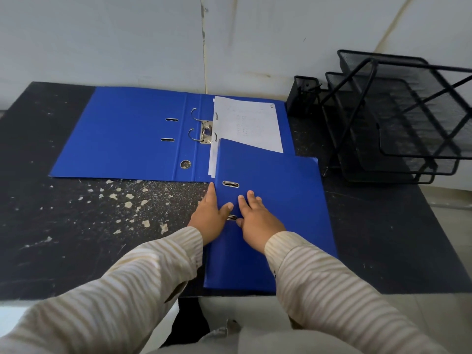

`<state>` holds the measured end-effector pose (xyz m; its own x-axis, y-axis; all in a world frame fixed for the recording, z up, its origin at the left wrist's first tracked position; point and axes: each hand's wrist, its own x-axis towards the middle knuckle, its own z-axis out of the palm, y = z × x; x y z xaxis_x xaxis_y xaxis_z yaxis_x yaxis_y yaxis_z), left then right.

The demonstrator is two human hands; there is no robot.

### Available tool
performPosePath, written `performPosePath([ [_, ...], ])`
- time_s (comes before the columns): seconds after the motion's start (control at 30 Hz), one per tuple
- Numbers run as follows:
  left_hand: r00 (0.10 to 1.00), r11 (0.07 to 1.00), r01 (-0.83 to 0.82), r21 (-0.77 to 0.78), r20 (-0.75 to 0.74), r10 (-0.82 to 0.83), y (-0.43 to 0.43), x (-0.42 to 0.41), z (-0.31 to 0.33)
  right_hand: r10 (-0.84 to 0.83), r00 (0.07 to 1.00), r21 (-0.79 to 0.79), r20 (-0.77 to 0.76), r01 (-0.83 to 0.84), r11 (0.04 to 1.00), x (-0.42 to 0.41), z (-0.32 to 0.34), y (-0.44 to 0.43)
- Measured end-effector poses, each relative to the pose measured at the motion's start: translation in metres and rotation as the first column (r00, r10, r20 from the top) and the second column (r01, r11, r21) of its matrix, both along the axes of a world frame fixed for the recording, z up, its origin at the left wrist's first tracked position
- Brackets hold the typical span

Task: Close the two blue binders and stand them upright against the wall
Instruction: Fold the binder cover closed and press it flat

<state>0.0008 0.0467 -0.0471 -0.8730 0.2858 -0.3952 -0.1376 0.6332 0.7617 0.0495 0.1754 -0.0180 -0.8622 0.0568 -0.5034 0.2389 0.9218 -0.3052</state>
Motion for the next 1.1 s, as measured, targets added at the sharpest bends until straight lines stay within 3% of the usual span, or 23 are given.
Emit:
performPosePath([
  [0.1,0.990,0.981,-0.005,0.192,0.139,-0.022,-0.007,0.002,0.011,0.023,1.000,0.001,0.005,-0.023,1.000,0.001,0.002,0.003],
  [0.23,0.972,0.969,0.038,0.243,0.216,-0.092,-0.012,-0.001,0.020,0.060,0.997,-0.022,0.041,-0.059,0.998,0.000,0.008,0.011],
  [0.33,0.969,0.984,0.041,0.174,0.234,-0.081,-0.010,-0.005,0.017,0.065,0.997,-0.031,0.047,-0.064,0.997,0.000,0.010,0.014],
  [0.47,0.986,0.999,0.019,-0.049,0.168,-0.011,0.002,-0.009,0.018,0.068,0.997,-0.015,0.027,-0.067,0.998,0.000,0.007,0.012],
  [0.57,0.992,0.963,0.036,-0.267,0.127,-0.002,0.015,-0.007,0.023,0.065,0.998,-0.015,0.025,-0.065,0.998,0.000,0.006,0.011],
  [0.67,0.993,0.925,0.058,-0.376,0.113,-0.016,0.021,-0.007,0.028,0.064,0.997,-0.026,0.034,-0.063,0.998,-0.001,0.005,0.012],
  [0.73,0.992,0.922,0.094,-0.376,0.111,-0.056,0.016,-0.009,0.029,0.065,0.997,-0.029,0.039,-0.064,0.998,-0.001,0.006,0.012],
  [0.9,0.964,0.953,0.218,-0.209,0.198,-0.177,-0.003,-0.016,0.040,0.071,0.997,-0.027,0.036,-0.070,0.997,-0.001,0.006,0.011],
  [1.1,0.971,0.918,0.214,-0.335,0.178,-0.162,0.006,-0.017,0.040,0.072,0.997,-0.025,0.024,-0.071,0.997,-0.001,0.005,0.011],
])
